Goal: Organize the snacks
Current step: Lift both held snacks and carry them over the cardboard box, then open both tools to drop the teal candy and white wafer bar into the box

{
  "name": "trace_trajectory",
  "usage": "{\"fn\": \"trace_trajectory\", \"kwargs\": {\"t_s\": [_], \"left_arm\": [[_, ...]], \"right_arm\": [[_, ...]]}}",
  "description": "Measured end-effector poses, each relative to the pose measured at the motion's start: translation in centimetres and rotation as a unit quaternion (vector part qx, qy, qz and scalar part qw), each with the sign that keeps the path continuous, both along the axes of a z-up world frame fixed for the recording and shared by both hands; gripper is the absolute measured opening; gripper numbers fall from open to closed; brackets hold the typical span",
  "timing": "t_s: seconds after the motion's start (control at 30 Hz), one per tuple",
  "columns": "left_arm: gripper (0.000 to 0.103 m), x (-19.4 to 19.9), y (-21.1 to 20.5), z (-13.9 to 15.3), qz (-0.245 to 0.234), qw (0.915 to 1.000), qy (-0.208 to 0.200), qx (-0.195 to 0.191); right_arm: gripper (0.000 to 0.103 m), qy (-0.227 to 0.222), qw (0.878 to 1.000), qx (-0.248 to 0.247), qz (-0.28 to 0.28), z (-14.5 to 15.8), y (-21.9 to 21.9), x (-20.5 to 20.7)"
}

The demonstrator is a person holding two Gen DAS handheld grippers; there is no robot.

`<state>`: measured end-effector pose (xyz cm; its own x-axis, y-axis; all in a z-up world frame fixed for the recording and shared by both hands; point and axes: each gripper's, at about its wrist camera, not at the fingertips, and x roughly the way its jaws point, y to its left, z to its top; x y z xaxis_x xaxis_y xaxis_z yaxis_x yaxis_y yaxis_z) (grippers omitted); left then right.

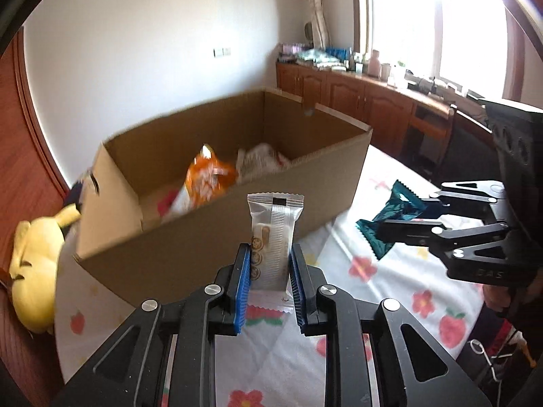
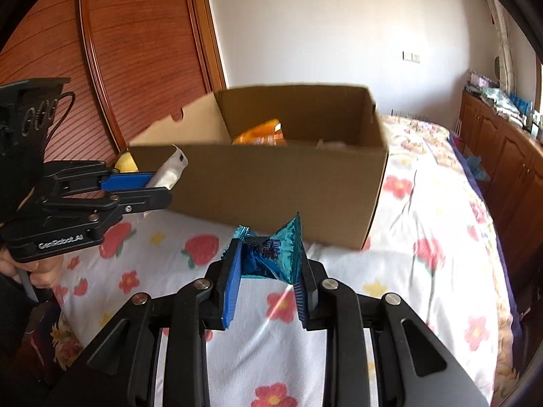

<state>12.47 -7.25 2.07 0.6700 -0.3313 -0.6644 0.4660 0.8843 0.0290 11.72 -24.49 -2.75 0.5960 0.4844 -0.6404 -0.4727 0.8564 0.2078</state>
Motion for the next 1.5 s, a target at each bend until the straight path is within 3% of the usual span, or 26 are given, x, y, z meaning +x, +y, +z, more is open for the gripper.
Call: {"fn": "trace_trajectory", "kwargs": {"t_s": [0.23, 0.47, 0.73, 1.5], "left_arm": [[0.023, -1.3, 1.1, 2.8, 0.004, 0.9996, -0.029, 0.003], [0.023, -1.8, 1.6, 3.3, 0.017, 0.9989, -0.045, 0.002], [0.023, 0.3, 1.0, 2.1, 0.048, 0.9979, -0.044, 0.004], [0.025, 4.9, 0.2, 1.1, 0.119, 0.9927, -0.013, -0.012]], "right_arm": [[0.029, -0.028, 1.0, 0.003, -0.004, 2.7, 0.1, 1.1], [0.029, -0.044, 0.999, 0.003, -0.007, 4.3, 0.8, 2.6], [0.029, -0.048, 0.999, 0.005, -0.015, 5.3, 1.5, 4.7], [0.029, 0.013, 0.999, -0.004, -0.034, 2.4, 4.3, 11.2]]}}
